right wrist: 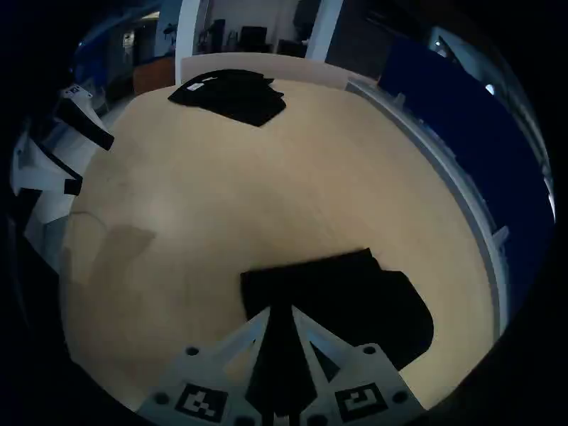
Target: Fold towel
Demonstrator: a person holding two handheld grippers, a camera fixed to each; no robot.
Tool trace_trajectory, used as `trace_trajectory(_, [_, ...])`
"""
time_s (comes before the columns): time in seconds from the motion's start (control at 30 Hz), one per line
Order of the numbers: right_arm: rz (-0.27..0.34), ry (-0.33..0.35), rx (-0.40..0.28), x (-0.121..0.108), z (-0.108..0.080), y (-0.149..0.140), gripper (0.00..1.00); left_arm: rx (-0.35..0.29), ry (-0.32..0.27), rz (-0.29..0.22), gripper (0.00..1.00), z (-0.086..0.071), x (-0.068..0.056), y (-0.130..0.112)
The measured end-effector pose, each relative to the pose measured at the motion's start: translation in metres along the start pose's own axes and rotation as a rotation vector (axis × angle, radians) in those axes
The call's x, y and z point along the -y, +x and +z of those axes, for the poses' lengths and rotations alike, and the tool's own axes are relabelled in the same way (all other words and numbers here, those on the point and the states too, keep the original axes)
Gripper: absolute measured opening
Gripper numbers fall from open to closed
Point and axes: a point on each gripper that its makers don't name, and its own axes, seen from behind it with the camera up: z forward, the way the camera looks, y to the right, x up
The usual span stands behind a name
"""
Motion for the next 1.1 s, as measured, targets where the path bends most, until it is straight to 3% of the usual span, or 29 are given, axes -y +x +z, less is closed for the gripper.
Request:
trace_trajectory(0.27, [-0.004, 0.013, -0.009, 0.004, -0.004, -0.004, 0.08, -0.003, 0.002, 0.004, 0.92, 0.001, 0.003, 0.003])
trace_trajectory(0.4, [0.004, 0.013, -0.005, 0.003, -0.004, -0.008, 0.14, -0.003, 0.004, 0.012, 0.92, 0.003, 0.003, 0.006])
trace_trajectory(0.47, [0.013, 0.008, -0.013, 0.002, -0.006, -0.006, 0.24, -0.003, 0.004, 0.016, 0.92, 0.004, 0.002, 0.007])
trace_trajectory(0.57, [0.031, -0.011, -0.028, -0.003, -0.011, -0.003, 0.54, -0.002, 0.002, 0.022, 0.92, 0.005, 0.002, 0.007])
trace_trajectory(0.67, [0.052, -0.015, -0.044, -0.005, -0.018, -0.002, 0.64, 0.0, 0.0, 0.027, 0.92, 0.007, 0.001, 0.007])
trace_trajectory(1.1, [0.183, -0.092, -0.04, -0.018, -0.056, -0.032, 0.69, -0.002, 0.006, 0.039, 0.92, 0.008, 0.003, 0.013])
